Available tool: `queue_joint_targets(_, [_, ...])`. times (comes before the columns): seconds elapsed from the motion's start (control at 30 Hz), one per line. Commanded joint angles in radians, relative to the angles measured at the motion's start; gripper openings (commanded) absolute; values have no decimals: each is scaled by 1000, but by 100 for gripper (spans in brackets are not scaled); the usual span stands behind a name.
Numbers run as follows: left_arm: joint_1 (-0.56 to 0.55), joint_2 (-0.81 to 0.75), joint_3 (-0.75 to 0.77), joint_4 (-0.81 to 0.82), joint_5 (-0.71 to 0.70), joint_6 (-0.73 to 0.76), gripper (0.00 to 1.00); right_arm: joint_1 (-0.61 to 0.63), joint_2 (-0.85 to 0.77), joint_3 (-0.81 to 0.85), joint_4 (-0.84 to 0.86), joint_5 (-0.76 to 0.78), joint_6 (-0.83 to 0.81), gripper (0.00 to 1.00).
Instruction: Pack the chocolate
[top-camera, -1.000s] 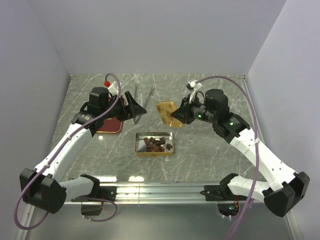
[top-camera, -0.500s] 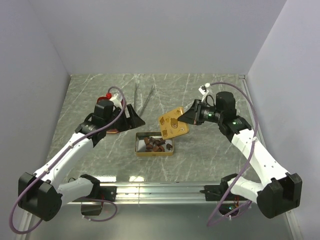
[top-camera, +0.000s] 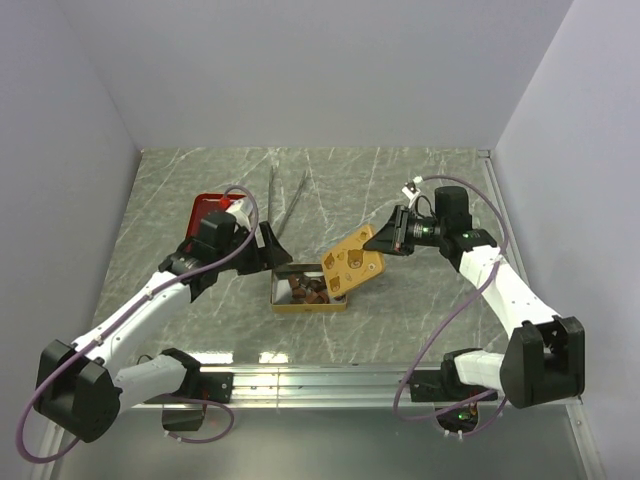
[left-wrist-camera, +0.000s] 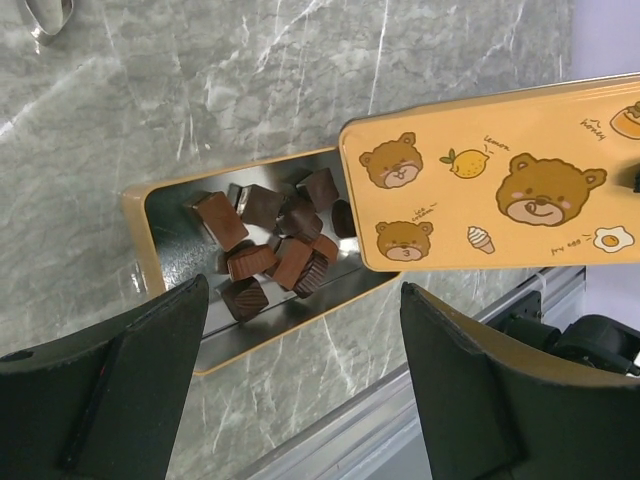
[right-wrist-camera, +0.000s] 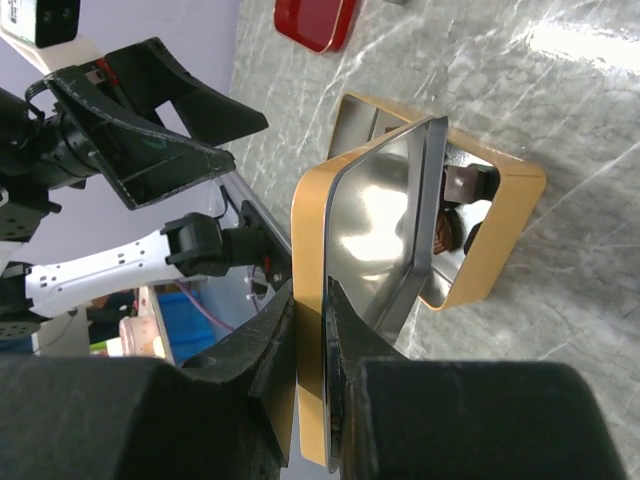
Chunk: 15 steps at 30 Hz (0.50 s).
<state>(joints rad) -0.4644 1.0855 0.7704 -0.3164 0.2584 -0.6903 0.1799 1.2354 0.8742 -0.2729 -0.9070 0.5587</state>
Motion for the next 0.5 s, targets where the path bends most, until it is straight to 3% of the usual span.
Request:
queue_joint_targets(0.0, [-8,-3,-11,45,-22,31,83,-28,6,-13,-17,-46,-25,9])
queue_joint_targets(0.47, [-33,17,-174,145,-36,29,83,-60,124,-37,-100,36,-131,12])
